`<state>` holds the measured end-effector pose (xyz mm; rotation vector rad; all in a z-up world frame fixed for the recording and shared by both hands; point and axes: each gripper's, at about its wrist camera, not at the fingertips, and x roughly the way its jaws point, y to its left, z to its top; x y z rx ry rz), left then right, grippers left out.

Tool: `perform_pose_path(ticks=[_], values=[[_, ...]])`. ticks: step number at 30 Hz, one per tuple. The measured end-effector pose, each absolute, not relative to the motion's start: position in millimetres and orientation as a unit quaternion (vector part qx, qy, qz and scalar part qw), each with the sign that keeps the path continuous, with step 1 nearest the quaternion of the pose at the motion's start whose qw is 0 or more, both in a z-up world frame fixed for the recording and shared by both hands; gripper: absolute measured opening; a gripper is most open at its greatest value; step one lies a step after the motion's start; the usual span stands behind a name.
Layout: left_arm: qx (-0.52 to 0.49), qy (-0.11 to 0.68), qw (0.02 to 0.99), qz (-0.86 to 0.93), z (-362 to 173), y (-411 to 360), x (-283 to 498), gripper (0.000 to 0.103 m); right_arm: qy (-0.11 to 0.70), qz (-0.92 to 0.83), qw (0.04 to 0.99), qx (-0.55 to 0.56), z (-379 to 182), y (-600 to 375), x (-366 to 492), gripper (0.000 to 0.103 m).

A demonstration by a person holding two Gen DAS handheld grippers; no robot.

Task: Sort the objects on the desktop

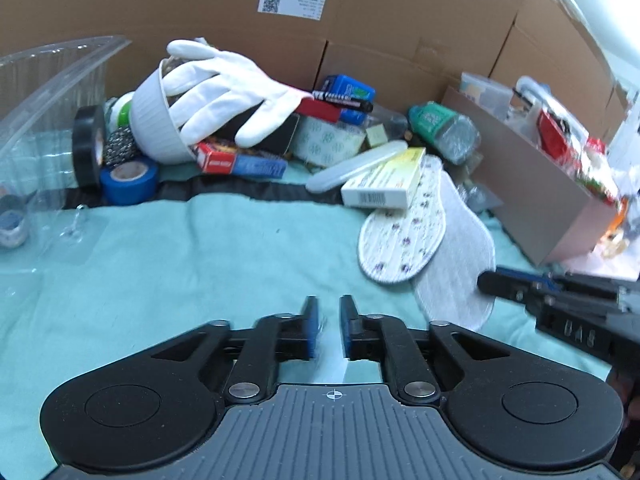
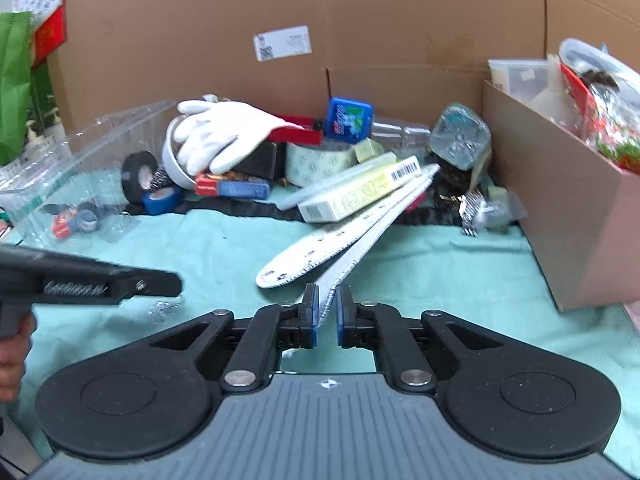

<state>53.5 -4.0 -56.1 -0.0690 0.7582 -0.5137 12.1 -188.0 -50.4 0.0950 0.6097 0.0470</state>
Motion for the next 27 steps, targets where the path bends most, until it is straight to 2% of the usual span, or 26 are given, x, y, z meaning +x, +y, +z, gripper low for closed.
perform_pose_path(ticks=[2, 4, 13, 18, 19, 20, 21, 22, 26, 27], values=[[-0.023, 0.364, 0.896, -0.253, -58, -4, 48, 0.033, 0.301, 0.021, 0.952, 0.057, -53, -190, 13, 0.013], [-0.015, 0.363, 0.895, -0.259, -58, -4, 44, 0.042, 0.303, 0.021, 0.950, 0.067, -55, -192, 15, 0.014], [-0.003, 0.351, 0.900, -0.258, -58, -9, 47, 0.050, 0.307, 0.018, 0.949, 0.071, -60, -191, 26, 0.016], [0.011, 0.356, 0.897, -0.262, -65, -22, 62, 0.050, 0.308, 0.014, 0.949, 0.069, -61, -192, 36, 0.016], [0.013, 0.358, 0.895, -0.264, -67, -23, 64, 0.046, 0.308, 0.014, 0.949, 0.067, -62, -193, 37, 0.017], [0.015, 0.357, 0.895, -0.267, -69, -24, 66, 0.034, 0.309, 0.012, 0.949, 0.065, -62, -193, 39, 0.020], [0.020, 0.358, 0.894, -0.269, -70, -25, 66, 0.010, 0.311, 0.010, 0.948, 0.064, -63, -194, 42, 0.021], [0.024, 0.361, 0.893, -0.269, -71, -26, 66, 0.005, 0.313, 0.009, 0.947, 0.066, -64, -195, 44, 0.021], [0.025, 0.356, 0.895, -0.270, -71, -22, 64, 0.004, 0.316, 0.002, 0.946, 0.078, -68, -200, 54, 0.027], [0.026, 0.354, 0.895, -0.269, -71, -22, 64, 0.012, 0.316, 0.001, 0.945, 0.080, -69, -200, 56, 0.029]])
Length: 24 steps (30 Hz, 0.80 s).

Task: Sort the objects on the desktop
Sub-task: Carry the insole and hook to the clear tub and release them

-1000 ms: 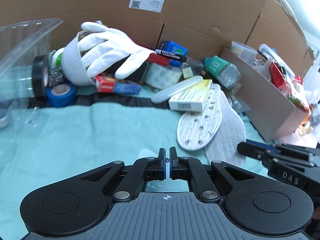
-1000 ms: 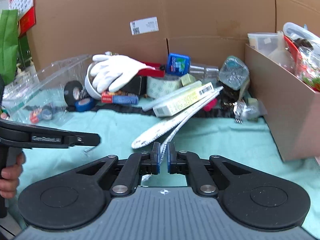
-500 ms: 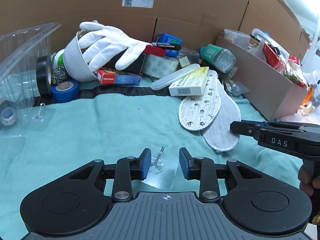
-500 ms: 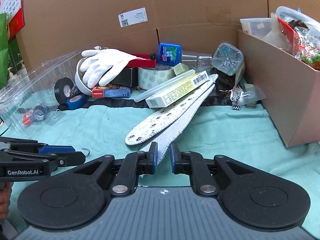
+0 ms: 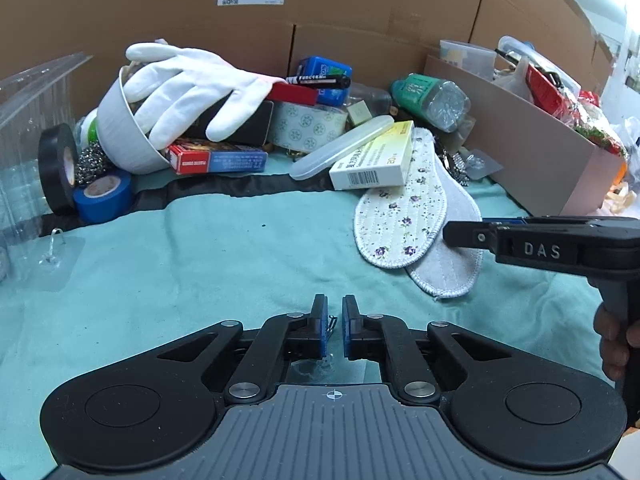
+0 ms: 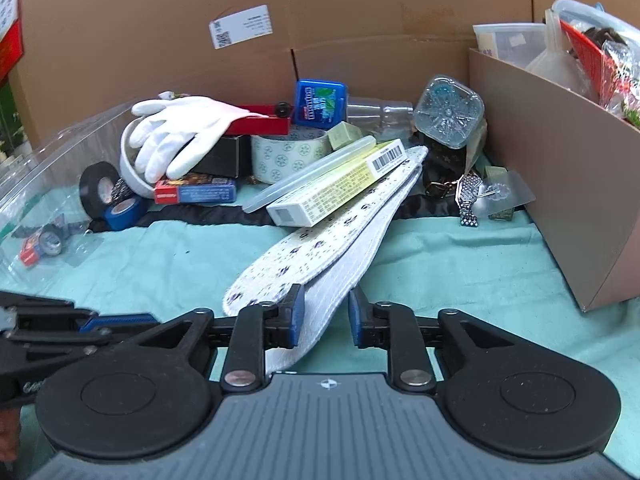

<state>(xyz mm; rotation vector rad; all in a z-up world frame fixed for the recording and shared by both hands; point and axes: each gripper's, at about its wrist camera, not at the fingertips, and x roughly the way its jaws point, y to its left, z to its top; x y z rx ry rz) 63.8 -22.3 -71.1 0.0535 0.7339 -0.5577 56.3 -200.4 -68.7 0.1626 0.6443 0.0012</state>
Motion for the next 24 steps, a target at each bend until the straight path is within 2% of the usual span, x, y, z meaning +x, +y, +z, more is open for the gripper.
perform_pose_path(ticks=[2, 3, 4, 5, 6, 8, 16, 24], values=[[0.025, 0.353, 0.896, -0.270, -71, -22, 64, 0.014, 0.319, -0.008, 0.944, 0.084, -71, -202, 62, 0.036], [0.024, 0.354, 0.895, -0.271, -70, -21, 64, 0.005, 0.323, -0.010, 0.942, 0.087, -72, -204, 65, 0.037], [0.023, 0.355, 0.894, -0.272, -69, -20, 64, 0.000, 0.324, -0.011, 0.941, 0.093, -73, -206, 66, 0.038], [0.018, 0.357, 0.893, -0.272, -69, -19, 64, 0.000, 0.324, -0.010, 0.941, 0.099, -73, -207, 65, 0.037], [0.011, 0.360, 0.893, -0.271, -69, -18, 63, 0.000, 0.323, -0.009, 0.941, 0.101, -73, -208, 64, 0.035], [-0.002, 0.364, 0.891, -0.270, -67, -13, 62, 0.000, 0.320, -0.010, 0.942, 0.098, -70, -208, 59, 0.022], [-0.028, 0.337, 0.902, -0.269, -39, 5, 47, 0.000, 0.286, -0.002, 0.955, 0.078, -41, -197, 30, 0.004], [-0.050, 0.301, 0.911, -0.277, -1, 22, 39, 0.000, 0.246, 0.017, 0.967, 0.057, -7, -184, 4, 0.003]])
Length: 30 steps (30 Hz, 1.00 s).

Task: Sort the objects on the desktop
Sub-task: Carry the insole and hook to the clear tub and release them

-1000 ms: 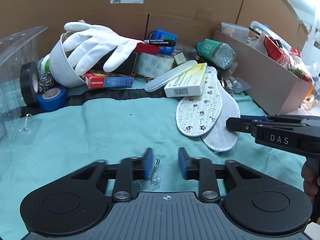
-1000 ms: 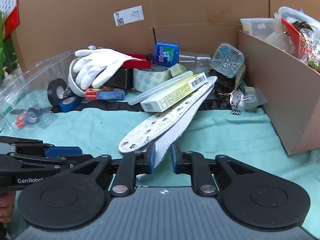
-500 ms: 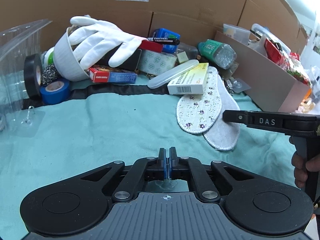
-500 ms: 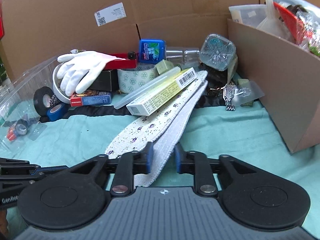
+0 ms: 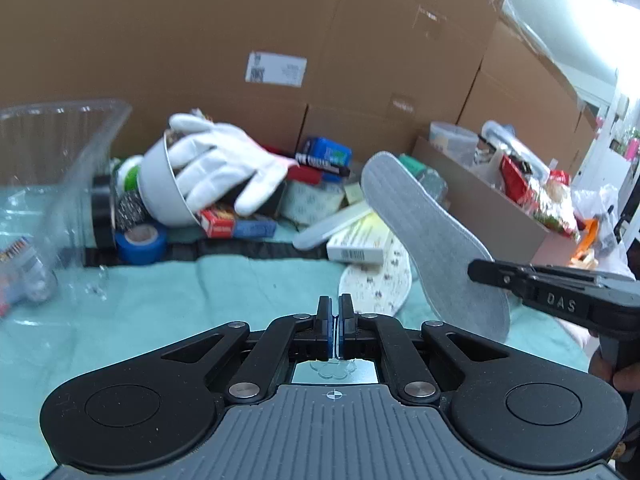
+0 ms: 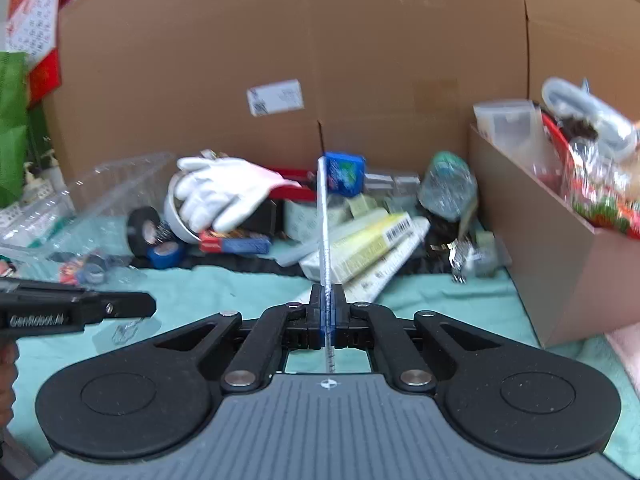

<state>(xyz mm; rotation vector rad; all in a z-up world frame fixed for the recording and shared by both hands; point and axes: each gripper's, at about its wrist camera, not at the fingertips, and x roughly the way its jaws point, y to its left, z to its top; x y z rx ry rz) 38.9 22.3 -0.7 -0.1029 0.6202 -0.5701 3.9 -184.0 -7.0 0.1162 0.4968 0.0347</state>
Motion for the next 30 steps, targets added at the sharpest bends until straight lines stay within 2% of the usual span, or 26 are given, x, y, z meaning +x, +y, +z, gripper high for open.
perform_pose_path(ticks=[10, 19, 30], values=[[-0.083, 0.250, 0.931, -0.251, 52, 72, 47, 0.000, 0.197, 0.090, 0.975, 0.038, 34, -146, 7, 0.003], [-0.103, 0.218, 0.952, -0.188, 89, 140, 79, 0.000, 0.162, 0.196, 0.966, 0.053, 71, -83, 47, 0.003], [-0.138, 0.263, 0.947, -0.125, 66, 208, 134, 0.000, 0.187, 0.273, 0.941, 0.076, 74, 1, 122, 0.003]])
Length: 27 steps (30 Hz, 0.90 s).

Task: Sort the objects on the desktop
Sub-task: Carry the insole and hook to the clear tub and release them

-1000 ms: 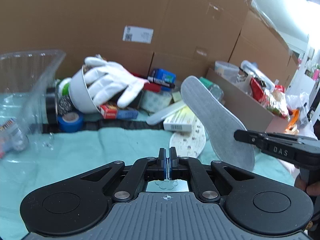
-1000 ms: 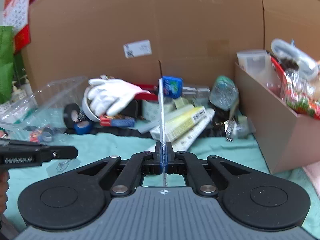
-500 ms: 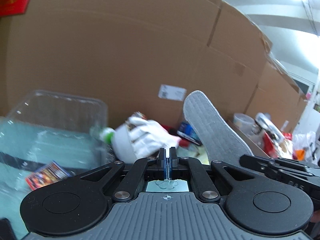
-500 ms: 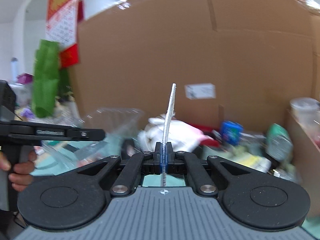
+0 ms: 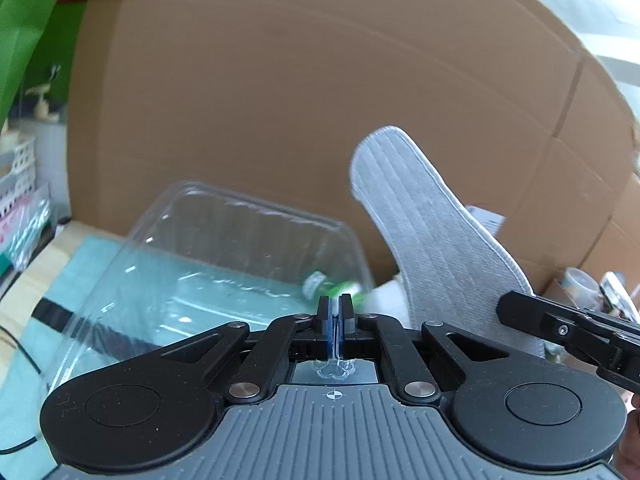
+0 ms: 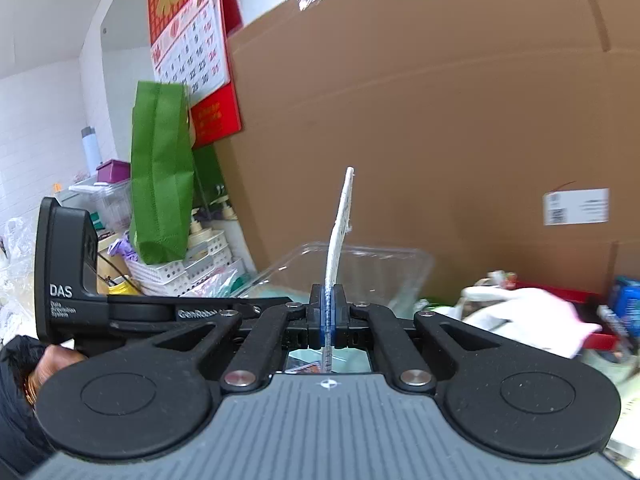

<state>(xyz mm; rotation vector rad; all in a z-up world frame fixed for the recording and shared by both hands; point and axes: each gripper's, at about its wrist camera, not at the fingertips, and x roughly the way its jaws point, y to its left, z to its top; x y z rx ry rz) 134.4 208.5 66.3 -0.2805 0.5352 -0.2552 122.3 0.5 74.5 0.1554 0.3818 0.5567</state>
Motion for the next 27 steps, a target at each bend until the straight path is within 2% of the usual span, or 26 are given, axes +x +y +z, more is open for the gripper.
perform_pose_path(ticks=[15, 16, 18, 19, 21, 23, 24, 25, 27], values=[[-0.128, 0.289, 0.944, -0.095, 33, 236, 171, 0.000, 0.271, 0.282, 0.918, 0.073, 24, 54, 175, 0.003], [-0.127, 0.290, 0.944, -0.094, 31, 236, 171, 0.003, 0.272, 0.282, 0.917, 0.070, 22, 56, 176, 0.003], [-0.124, 0.291, 0.945, -0.085, 29, 236, 173, 0.031, 0.271, 0.281, 0.919, 0.063, 20, 57, 177, 0.006], [-0.126, 0.291, 0.945, -0.075, 28, 236, 173, 0.055, 0.268, 0.278, 0.921, 0.059, 19, 58, 177, 0.007], [-0.134, 0.280, 0.948, -0.076, 29, 238, 168, 0.081, 0.266, 0.278, 0.922, 0.054, 19, 60, 180, 0.022], [-0.140, 0.261, 0.952, -0.077, 31, 240, 165, 0.094, 0.262, 0.275, 0.924, 0.051, 19, 61, 178, 0.053], [-0.142, 0.254, 0.954, -0.070, 32, 241, 163, 0.102, 0.256, 0.272, 0.927, 0.047, 19, 62, 177, 0.058], [-0.145, 0.247, 0.956, -0.064, 33, 242, 161, 0.103, 0.251, 0.270, 0.929, 0.043, 19, 62, 176, 0.067], [-0.150, 0.244, 0.956, -0.063, 33, 242, 160, 0.103, 0.245, 0.272, 0.930, 0.039, 20, 62, 173, 0.075]])
